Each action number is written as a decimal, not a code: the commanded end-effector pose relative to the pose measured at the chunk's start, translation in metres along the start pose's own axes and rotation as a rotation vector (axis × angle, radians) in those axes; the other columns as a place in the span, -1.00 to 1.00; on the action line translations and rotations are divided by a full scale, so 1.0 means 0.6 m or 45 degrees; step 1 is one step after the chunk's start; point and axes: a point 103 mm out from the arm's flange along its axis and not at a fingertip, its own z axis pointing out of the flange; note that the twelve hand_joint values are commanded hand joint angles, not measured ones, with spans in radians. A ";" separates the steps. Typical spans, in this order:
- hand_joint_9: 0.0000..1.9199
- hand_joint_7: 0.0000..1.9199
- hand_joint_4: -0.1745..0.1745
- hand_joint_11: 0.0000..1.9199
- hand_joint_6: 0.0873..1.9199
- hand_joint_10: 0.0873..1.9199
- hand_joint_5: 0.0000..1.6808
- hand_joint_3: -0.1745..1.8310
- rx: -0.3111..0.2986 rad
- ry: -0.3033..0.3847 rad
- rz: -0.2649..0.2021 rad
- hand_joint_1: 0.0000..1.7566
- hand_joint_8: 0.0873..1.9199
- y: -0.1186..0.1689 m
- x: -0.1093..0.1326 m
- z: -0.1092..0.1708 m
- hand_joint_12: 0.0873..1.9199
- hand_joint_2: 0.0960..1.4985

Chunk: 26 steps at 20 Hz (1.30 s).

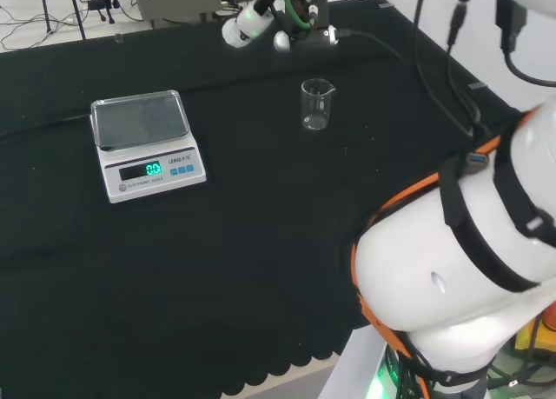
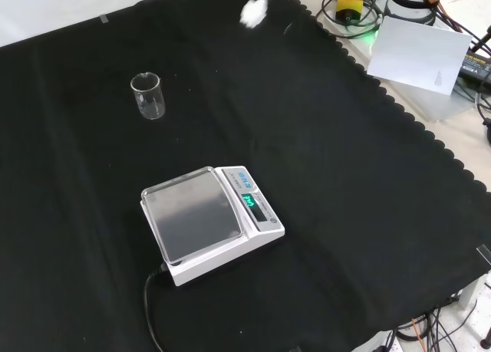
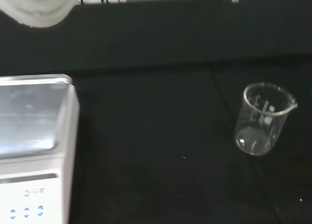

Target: Pick up the beaker.

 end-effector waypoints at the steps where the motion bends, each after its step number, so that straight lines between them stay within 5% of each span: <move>1: -0.78 -1.00 0.38 -1.00 -1.00 -0.17 -0.83 -0.63 -0.004 0.087 0.133 -0.22 -0.67 0.157 -0.180 0.083 0.51 -0.17; 5: -0.78 -1.00 0.39 -1.00 -1.00 -0.17 -0.83 -0.62 0.025 0.158 0.194 -0.22 -0.67 0.183 -0.247 0.110 0.50 -0.17; 8: -0.78 -1.00 0.40 -1.00 -1.00 -0.17 -0.83 -0.62 0.023 0.152 0.201 -0.22 -0.67 0.196 -0.253 0.134 0.50 -0.17; 13: -0.85 -1.00 0.47 -1.00 -1.00 -0.17 -0.92 -0.62 -0.031 0.160 0.131 -0.21 -0.77 0.217 -0.234 0.181 0.42 -0.17; 19: -0.87 -1.00 0.53 -1.00 -1.00 -0.17 -0.96 -0.62 -0.006 0.162 0.051 -0.21 -0.81 0.252 -0.186 0.233 0.39 -0.18; 26: -0.88 -1.00 0.54 -1.00 -1.00 -0.17 -0.96 -0.62 0.040 0.133 0.048 -0.21 -0.82 0.290 -0.157 0.278 0.39 -0.19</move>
